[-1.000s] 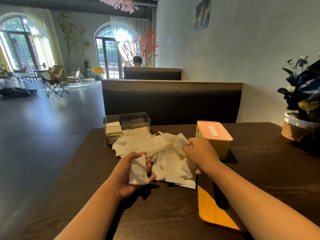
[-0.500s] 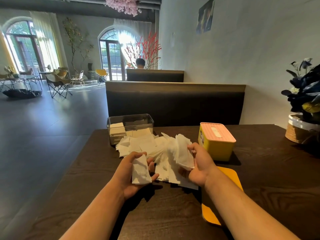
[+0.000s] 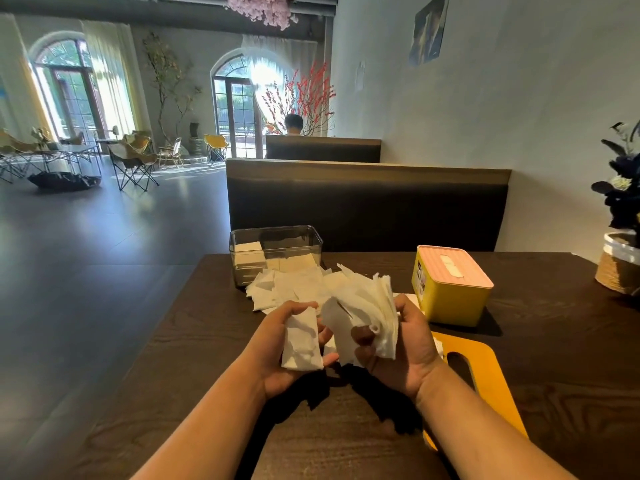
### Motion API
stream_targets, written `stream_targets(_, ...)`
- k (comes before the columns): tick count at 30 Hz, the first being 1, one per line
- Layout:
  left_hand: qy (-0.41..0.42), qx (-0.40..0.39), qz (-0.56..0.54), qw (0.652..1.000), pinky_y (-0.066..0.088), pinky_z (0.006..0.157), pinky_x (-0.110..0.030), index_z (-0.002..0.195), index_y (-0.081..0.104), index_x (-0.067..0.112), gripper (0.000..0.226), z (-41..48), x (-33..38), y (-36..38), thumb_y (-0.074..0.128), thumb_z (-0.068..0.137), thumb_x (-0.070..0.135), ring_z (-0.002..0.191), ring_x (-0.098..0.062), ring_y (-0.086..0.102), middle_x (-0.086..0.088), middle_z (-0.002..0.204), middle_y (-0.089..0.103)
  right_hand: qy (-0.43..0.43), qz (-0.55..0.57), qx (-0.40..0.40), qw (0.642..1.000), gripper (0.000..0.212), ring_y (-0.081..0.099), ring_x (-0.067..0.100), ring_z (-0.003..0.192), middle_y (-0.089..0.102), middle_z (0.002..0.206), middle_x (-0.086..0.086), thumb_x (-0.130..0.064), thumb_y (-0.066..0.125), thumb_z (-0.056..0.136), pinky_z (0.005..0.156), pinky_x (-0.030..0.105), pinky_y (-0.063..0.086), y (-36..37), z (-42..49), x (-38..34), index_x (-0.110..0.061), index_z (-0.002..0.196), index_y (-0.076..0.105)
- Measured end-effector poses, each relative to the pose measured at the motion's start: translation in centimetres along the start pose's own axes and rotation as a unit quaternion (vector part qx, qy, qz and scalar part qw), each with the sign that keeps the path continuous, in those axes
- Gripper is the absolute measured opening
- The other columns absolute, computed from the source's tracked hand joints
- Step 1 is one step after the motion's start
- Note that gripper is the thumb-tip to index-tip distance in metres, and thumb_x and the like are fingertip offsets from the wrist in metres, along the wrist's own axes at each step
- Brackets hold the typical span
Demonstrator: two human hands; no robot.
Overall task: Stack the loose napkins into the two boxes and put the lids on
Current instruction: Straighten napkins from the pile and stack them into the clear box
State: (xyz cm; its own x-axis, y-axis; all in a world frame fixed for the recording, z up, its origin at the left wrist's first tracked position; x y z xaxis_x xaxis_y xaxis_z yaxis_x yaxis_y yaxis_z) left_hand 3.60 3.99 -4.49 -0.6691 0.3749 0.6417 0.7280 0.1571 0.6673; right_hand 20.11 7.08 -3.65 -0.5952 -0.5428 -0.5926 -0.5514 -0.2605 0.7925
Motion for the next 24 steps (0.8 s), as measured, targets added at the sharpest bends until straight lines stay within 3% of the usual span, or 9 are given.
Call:
stream_targets(6,0.000,0.030,0.025,0.999,0.055,0.101,-0.054,0.124,0.069,0.016,0.044,-0.3,0.4,-0.1,0.073,0.081,0.023,0.113,-0.031,0.066,-0.019,0.114,0.069,0.004,-0.029,0.048,0.998,0.051,0.059,0.013,0.050,0.068,0.077,0.009,-0.036,0.049,0.088,0.038,0.021,0.045,-0.5,0.2,0.1,-0.010,0.128,0.065)
stream_targets(8,0.007,0.027,0.011,1.000,0.059,0.089,-0.048,0.134,0.067,0.015,0.053,-0.1,1.0,-0.7,0.073,0.082,0.024,0.097,-0.025,0.067,-0.015,0.105,0.068,0.018,-0.062,0.092,0.994,0.051,0.062,0.015,0.053,0.070,0.079,0.012,-0.036,0.050,0.093,0.039,0.022,0.046,-1.6,0.7,0.2,-0.008,0.134,0.063)
stream_targets(10,0.015,0.020,-0.017,1.000,0.058,0.080,-0.045,0.138,0.065,0.016,0.057,0.1,1.7,-1.4,0.074,0.082,0.026,0.084,-0.022,0.066,-0.012,0.102,0.067,0.019,-0.106,0.143,0.984,0.046,0.071,0.023,0.072,0.074,0.091,0.016,-0.033,0.057,0.094,0.053,0.030,0.058,-2.7,1.1,0.2,-0.008,0.131,0.068)
stream_targets(11,0.015,0.012,-0.027,0.999,0.058,0.078,-0.045,0.138,0.066,0.016,0.057,0.1,1.9,-1.5,0.074,0.082,0.027,0.082,-0.022,0.066,-0.013,0.104,0.067,0.015,-0.135,0.167,0.977,0.044,0.074,0.029,0.091,0.076,0.102,0.017,-0.031,0.063,0.092,0.073,0.039,0.064,-3.2,1.4,0.3,-0.008,0.128,0.071)
stream_targets(13,0.006,-0.006,-0.022,1.000,0.059,0.081,-0.049,0.135,0.069,0.015,0.053,0.1,1.7,-1.3,0.073,0.084,0.027,0.084,-0.025,0.068,-0.015,0.108,0.067,-0.005,-0.179,0.200,0.963,0.039,0.067,0.039,0.121,0.075,0.119,0.019,-0.030,0.067,0.089,0.104,0.055,0.054,-3.7,1.7,0.2,-0.010,0.122,0.075)
stream_targets(15,-0.006,-0.009,-0.001,1.000,0.058,0.087,-0.055,0.133,0.070,0.014,0.047,0.0,1.2,-1.0,0.070,0.087,0.026,0.088,-0.029,0.071,-0.018,0.112,0.070,-0.044,-0.235,0.232,0.943,0.029,0.067,0.037,0.119,0.074,0.117,0.017,-0.029,0.061,0.095,0.094,0.053,0.060,-3.2,1.4,-0.2,-0.015,0.116,0.075)
stream_targets(17,-0.008,0.008,0.021,1.000,0.057,0.091,-0.057,0.131,0.069,0.014,0.042,0.0,0.9,-0.8,0.068,0.091,0.025,0.093,-0.033,0.074,-0.019,0.116,0.074,-0.123,-0.336,0.272,0.893,0.019,0.068,0.030,0.106,0.073,0.111,0.010,-0.028,0.054,0.103,0.072,0.039,0.058,-2.6,0.7,-1.2,-0.019,0.110,0.070)
stream_targets(22,-0.011,0.039,0.064,0.997,0.057,0.092,-0.057,0.131,0.068,0.016,0.036,0.1,0.4,-0.8,0.064,0.096,0.026,0.105,-0.036,0.076,-0.019,0.120,0.076,-0.249,-0.626,0.315,0.669,0.008,0.058,0.014,0.096,0.059,0.112,-0.005,-0.034,0.059,0.102,0.070,0.032,0.048,-1.7,-1.1,-2.8,-0.030,0.106,0.065)
stream_targets(24,-0.013,0.043,0.073,0.996,0.058,0.091,-0.057,0.130,0.069,0.017,0.035,0.1,0.2,-0.7,0.064,0.097,0.026,0.103,-0.035,0.077,-0.018,0.119,0.077,-0.282,-0.643,0.327,0.632,0.005,0.053,0.016,0.099,0.050,0.114,-0.002,-0.031,0.065,0.098,0.070,0.029,0.043,-1.5,-1.4,-3.1,-0.028,0.102,0.067)
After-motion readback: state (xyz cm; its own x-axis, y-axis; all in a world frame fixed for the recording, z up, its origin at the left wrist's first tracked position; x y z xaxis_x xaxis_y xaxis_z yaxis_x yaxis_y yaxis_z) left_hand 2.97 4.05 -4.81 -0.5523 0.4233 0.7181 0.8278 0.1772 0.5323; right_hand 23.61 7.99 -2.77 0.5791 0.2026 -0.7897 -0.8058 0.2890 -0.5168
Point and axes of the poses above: each hand's wrist, its own z-axis towards the middle knuckle, its own y-axis out of the palm, x = y × z, the point moved 4 cm from there along z, towards the middle knuckle
